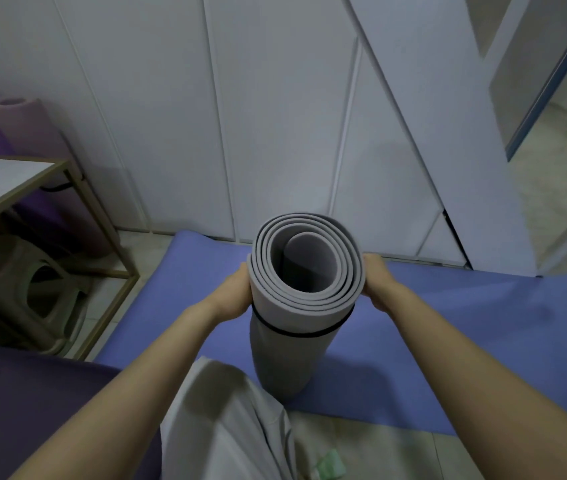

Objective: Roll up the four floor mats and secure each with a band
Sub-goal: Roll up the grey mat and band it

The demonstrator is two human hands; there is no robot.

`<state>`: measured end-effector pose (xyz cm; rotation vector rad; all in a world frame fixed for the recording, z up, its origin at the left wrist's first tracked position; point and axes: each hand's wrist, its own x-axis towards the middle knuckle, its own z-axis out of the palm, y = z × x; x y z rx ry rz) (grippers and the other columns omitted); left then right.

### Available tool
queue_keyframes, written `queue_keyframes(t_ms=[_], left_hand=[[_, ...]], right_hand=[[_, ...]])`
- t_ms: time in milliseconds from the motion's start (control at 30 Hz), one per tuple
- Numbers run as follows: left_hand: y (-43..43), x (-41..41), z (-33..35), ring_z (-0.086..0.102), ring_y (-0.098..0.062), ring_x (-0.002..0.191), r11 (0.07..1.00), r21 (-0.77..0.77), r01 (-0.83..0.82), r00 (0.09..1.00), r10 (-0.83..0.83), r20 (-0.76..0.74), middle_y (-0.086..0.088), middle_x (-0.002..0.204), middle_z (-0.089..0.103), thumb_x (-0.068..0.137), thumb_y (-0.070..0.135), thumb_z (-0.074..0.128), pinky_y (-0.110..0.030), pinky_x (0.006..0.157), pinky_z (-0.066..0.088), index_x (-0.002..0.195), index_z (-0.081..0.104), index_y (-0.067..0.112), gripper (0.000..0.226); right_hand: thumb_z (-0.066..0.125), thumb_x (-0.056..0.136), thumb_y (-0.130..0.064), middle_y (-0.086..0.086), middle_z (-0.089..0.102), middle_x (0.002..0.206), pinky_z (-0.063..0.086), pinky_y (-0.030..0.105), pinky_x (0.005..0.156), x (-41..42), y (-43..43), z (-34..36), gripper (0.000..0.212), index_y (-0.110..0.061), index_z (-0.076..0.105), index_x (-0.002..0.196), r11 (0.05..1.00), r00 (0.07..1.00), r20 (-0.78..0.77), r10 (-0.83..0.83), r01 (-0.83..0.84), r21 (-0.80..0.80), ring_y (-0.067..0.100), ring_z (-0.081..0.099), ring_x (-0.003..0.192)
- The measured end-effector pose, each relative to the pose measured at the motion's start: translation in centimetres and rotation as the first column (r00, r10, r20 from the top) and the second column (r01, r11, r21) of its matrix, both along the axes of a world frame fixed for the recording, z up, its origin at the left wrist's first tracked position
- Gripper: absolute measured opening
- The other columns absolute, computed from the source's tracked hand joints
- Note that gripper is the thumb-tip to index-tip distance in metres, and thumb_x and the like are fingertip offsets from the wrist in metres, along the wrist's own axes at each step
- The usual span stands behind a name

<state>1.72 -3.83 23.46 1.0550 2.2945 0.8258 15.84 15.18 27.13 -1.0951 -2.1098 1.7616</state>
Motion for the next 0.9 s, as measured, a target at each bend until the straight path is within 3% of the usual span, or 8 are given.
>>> queue_keyframes(t_ms=[167, 267, 400, 567, 700, 767, 833, 900], left_hand=[[-0.8, -1.0, 1.9, 0.064, -0.026, 0.098, 0.990, 0.112, -0.084, 0.967, 0.054, 0.250, -0.007, 0.115, 0.063, 0.102, 0.017, 0.041, -0.039, 0.078, 0.059, 0.129, 0.050, 0.017, 0.029], [-0.6, -1.6, 2.0, 0.062, -0.030, 0.101, 0.980, 0.136, -0.146, 0.925, 0.086, 0.371, -0.006, 0.113, 0.064, 0.103, 0.020, 0.039, -0.038, 0.077, 0.059, 0.127, 0.053, 0.020, 0.028], [0.0, -2.3, 0.9, 0.060, -0.028, 0.098, 0.963, 0.129, -0.236, 0.858, 0.144, 0.493, -0.012, 0.106, 0.066, 0.103, 0.019, 0.040, -0.044, 0.095, 0.050, 0.106, 0.063, 0.017, 0.024], [0.9, -3.2, 0.0, 0.053, -0.026, 0.101, 0.923, 0.148, -0.355, 0.741, 0.181, 0.647, -0.014, 0.109, 0.059, 0.100, 0.027, 0.044, -0.043, 0.098, 0.044, 0.101, 0.064, 0.011, 0.025], [2.0, -3.9, -0.5, 0.051, -0.021, 0.077, 0.899, 0.162, -0.406, 0.626, 0.145, 0.766, -0.010, 0.084, 0.056, 0.097, 0.027, 0.043, -0.042, 0.084, 0.043, 0.097, 0.058, 0.012, 0.022], [2.8, -4.5, -0.4, 0.057, -0.024, 0.084, 0.871, 0.168, -0.461, 0.599, 0.166, 0.783, -0.010, 0.094, 0.065, 0.094, 0.034, 0.048, -0.047, 0.089, 0.043, 0.101, 0.062, 0.011, 0.028], [3.6, -4.9, -0.2, 0.060, -0.024, 0.097, 0.866, 0.172, -0.470, 0.663, 0.218, 0.716, -0.005, 0.105, 0.070, 0.094, 0.036, 0.051, -0.049, 0.088, 0.047, 0.106, 0.067, 0.015, 0.029], [4.2, -5.3, 0.4, 0.060, -0.019, 0.083, 0.850, 0.203, -0.486, 0.732, 0.269, 0.626, 0.000, 0.089, 0.071, 0.096, 0.028, 0.049, -0.041, 0.075, 0.049, 0.094, 0.068, 0.018, 0.022]], right_hand=[[0.043, 0.093, 0.003, -0.002, 0.054, 0.046, 0.040, 0.014, 0.038, -0.6, 0.3, 0.3, 0.036, -0.009, 0.051, 0.061, 0.994, 0.994, 0.028, 0.106, -0.105, -0.027, 0.002, 0.044, 0.032], [0.041, 0.094, -0.001, 0.004, 0.054, 0.058, 0.041, 0.015, 0.041, -1.9, 0.7, 0.2, 0.034, -0.009, 0.050, 0.063, 0.995, 0.994, 0.054, 0.099, -0.100, 0.008, 0.010, 0.044, 0.047], [0.040, 0.095, -0.004, 0.008, 0.053, 0.064, 0.040, 0.019, 0.047, -3.5, 1.1, -0.4, 0.025, -0.007, 0.053, 0.074, 0.997, 0.995, 0.051, 0.081, -0.080, -0.022, 0.015, 0.041, 0.057], [0.038, 0.100, -0.016, 0.033, 0.059, 0.099, 0.044, 0.047, 0.079, -3.9, 1.4, -1.3, 0.033, 0.007, 0.060, 0.109, 0.989, 0.997, -0.059, 0.052, -0.060, -0.135, 0.027, 0.050, 0.086], [0.038, 0.101, -0.014, 0.030, 0.060, 0.103, 0.041, 0.044, 0.082, -3.5, 2.0, -2.5, 0.027, -0.007, 0.063, 0.098, 0.974, 0.989, -0.140, 0.037, -0.067, -0.218, 0.029, 0.051, 0.091], [0.035, 0.101, -0.011, 0.033, 0.060, 0.106, 0.042, 0.048, 0.081, -3.5, 2.1, -3.0, 0.029, -0.009, 0.065, 0.098, 0.976, 0.984, -0.174, 0.045, -0.080, -0.202, 0.029, 0.051, 0.091], [0.033, 0.100, -0.007, 0.020, 0.066, 0.089, 0.042, 0.040, 0.073, -3.7, 2.0, -3.4, 0.034, -0.011, 0.066, 0.092, 0.982, 0.979, -0.203, -0.002, -0.037, -0.187, 0.027, 0.053, 0.082], [0.031, 0.097, 0.001, -0.003, 0.062, 0.056, 0.038, 0.021, 0.054, -4.2, 2.2, -3.3, 0.038, -0.012, 0.060, 0.075, 0.983, 0.969, -0.230, -0.084, 0.043, -0.179, 0.014, 0.051, 0.056]])
